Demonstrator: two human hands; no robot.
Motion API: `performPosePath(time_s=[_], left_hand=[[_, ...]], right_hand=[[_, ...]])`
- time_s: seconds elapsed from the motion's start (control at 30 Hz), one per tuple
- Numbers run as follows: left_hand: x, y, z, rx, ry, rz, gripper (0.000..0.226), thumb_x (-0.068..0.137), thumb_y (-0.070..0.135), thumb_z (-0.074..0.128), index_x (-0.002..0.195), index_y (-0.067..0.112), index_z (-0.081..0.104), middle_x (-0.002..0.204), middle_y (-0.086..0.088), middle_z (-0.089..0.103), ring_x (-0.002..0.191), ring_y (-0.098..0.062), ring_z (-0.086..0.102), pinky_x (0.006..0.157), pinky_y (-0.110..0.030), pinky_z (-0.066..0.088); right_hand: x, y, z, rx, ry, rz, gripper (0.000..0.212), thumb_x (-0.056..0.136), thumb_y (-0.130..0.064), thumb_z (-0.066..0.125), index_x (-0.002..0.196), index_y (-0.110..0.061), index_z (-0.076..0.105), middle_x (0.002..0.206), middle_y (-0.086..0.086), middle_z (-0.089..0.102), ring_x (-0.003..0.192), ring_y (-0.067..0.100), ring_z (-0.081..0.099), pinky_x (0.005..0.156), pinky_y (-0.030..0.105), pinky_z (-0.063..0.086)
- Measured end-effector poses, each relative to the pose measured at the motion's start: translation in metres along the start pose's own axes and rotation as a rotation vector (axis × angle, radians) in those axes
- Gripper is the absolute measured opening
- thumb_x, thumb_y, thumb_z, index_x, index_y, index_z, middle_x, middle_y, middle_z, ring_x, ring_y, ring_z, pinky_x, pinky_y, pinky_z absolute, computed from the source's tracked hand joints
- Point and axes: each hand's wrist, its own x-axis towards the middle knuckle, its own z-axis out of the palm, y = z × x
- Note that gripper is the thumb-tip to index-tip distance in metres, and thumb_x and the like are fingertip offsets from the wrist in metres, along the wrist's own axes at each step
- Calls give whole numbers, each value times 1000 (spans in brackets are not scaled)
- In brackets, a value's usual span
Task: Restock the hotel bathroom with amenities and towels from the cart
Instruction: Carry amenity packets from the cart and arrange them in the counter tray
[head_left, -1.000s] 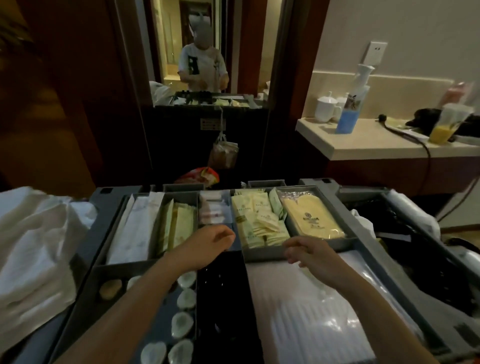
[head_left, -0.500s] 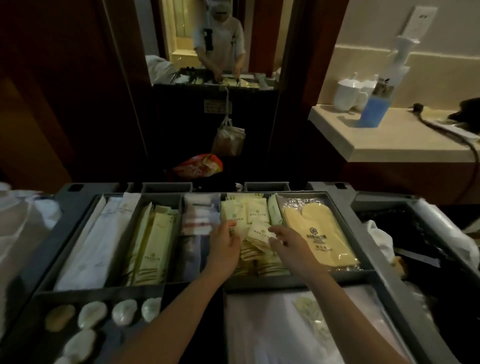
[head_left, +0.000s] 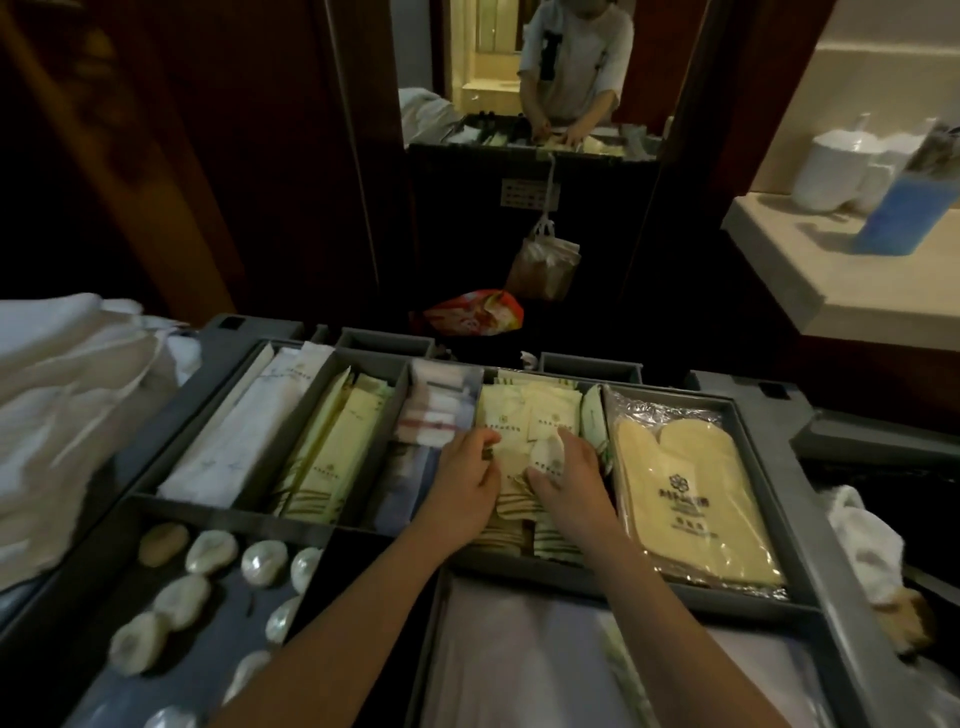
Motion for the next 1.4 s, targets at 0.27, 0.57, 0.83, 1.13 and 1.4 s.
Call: performPosePath(time_s=[0.27,0.57,0.83,1.13,1.4], left_hand=[[-2,0,-1,86,65,23,28,91,10,50,119,10,48,125,-5,40,113,-15,41,95,-18,34],[8,-4,-2,271,128,-44,20,90,21,57,92,3,64,117,-7,49,112,-18,44,93,-18,31],[19,11,3,466,-108,-219,38,84,47,59,93,10,64,121,-9,45,118,-26,39,96,-34,38],[9,27,-15,51,123,-178,15,83,17,64,73,11,55,79,-3,56,80,-19,54,71,-27,42],[-8,45,-44,-416,146,-392,12,95,19,50,98,10,55,94,-10,64,86,-23,64,77,-40,54]], right_hand=[[-3,3,-1,81,72,-48,75,88,-11,60,147,-16,14,154,4,10,139,19,22,100,16,24],[-2,5,-3,77,148,-38,76,86,-5,60,148,-21,18,154,6,15,142,24,17,113,34,24],[-3,3,-5,45,146,-13,70,86,-5,59,145,-20,25,149,6,21,137,23,19,111,30,25],[-6,2,-7,255,195,-76,39,90,-9,57,126,-22,51,121,1,48,92,17,58,70,17,46],[-25,-24,-34,706,243,-138,29,92,-6,54,112,-27,58,88,-1,61,62,12,57,55,31,52]])
